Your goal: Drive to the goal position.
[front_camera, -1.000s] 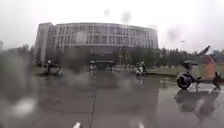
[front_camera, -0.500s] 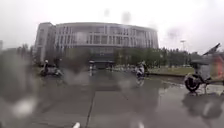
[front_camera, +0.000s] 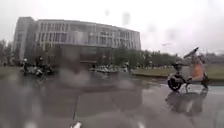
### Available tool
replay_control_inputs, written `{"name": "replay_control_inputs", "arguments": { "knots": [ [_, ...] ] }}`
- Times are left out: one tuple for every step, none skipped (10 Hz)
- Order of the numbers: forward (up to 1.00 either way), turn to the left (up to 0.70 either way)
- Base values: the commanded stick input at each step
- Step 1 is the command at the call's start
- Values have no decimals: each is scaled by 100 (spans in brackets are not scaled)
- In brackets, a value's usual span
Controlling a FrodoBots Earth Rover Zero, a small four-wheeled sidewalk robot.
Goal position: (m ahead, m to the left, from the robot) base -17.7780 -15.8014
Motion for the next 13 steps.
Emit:
{"name": "replay_control_inputs", "arguments": {
  "knots": [
    [0, -70],
    [0, -70],
    [0, -70],
    [0, -70],
    [0, -70],
    [0, -70],
    [0, -70],
    [0, -70],
    [0, -70],
    [0, -70],
    [0, -70],
    [0, -70],
    [0, -70]
  ]
}}
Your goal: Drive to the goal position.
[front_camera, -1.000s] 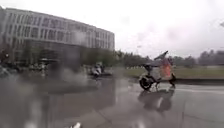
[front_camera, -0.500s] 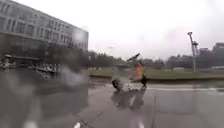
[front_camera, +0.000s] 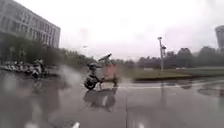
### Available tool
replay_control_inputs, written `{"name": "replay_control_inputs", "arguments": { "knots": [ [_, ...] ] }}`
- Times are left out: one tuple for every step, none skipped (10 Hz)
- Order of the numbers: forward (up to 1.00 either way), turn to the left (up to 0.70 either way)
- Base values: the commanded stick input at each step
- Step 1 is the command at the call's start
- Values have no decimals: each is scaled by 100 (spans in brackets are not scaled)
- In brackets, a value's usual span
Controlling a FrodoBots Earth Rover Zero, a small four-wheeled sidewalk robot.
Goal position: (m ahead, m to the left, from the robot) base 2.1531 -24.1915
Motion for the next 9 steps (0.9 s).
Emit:
{"name": "replay_control_inputs", "arguments": {
  "knots": [
    [0, -70],
    [0, -70],
    [0, -70],
    [0, -70],
    [0, -70],
    [0, -70],
    [0, -70],
    [0, -70],
    [0, -70]
  ]
}}
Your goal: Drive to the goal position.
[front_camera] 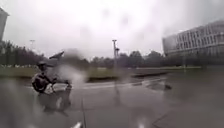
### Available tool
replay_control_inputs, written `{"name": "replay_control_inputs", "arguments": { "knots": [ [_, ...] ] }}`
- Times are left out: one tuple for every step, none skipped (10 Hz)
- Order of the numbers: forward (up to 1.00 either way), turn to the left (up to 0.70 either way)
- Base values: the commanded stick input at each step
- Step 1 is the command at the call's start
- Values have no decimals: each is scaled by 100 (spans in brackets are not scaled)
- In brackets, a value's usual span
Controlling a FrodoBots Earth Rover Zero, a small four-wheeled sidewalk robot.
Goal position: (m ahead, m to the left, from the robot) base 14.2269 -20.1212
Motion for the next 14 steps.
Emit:
{"name": "replay_control_inputs", "arguments": {
  "knots": [
    [0, -70],
    [0, -70],
    [0, -70],
    [0, -70],
    [0, -70],
    [0, -70],
    [0, -70],
    [0, -70],
    [0, -70],
    [0, -69],
    [14, -31],
    [70, 1],
    [70, 1],
    [70, 1]
  ]
}}
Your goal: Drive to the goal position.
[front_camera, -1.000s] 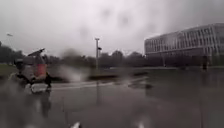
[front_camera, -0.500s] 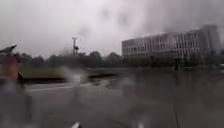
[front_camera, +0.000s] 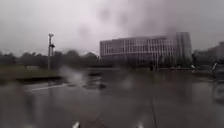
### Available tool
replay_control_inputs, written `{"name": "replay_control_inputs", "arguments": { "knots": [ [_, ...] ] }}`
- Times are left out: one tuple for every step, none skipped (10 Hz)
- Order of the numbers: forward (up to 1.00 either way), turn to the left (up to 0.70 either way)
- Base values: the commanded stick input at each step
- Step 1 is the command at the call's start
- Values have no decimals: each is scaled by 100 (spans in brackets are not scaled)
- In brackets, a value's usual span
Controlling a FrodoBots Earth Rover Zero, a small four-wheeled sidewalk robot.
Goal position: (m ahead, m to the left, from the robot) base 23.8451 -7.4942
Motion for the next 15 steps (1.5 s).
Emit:
{"name": "replay_control_inputs", "arguments": {
  "knots": [
    [70, 1],
    [70, 1],
    [70, -2],
    [70, -12],
    [70, -13],
    [70, -13],
    [70, -13],
    [70, -13],
    [70, -13],
    [70, -13],
    [70, -13],
    [70, -13],
    [70, -13],
    [70, -13],
    [70, -13]
  ]
}}
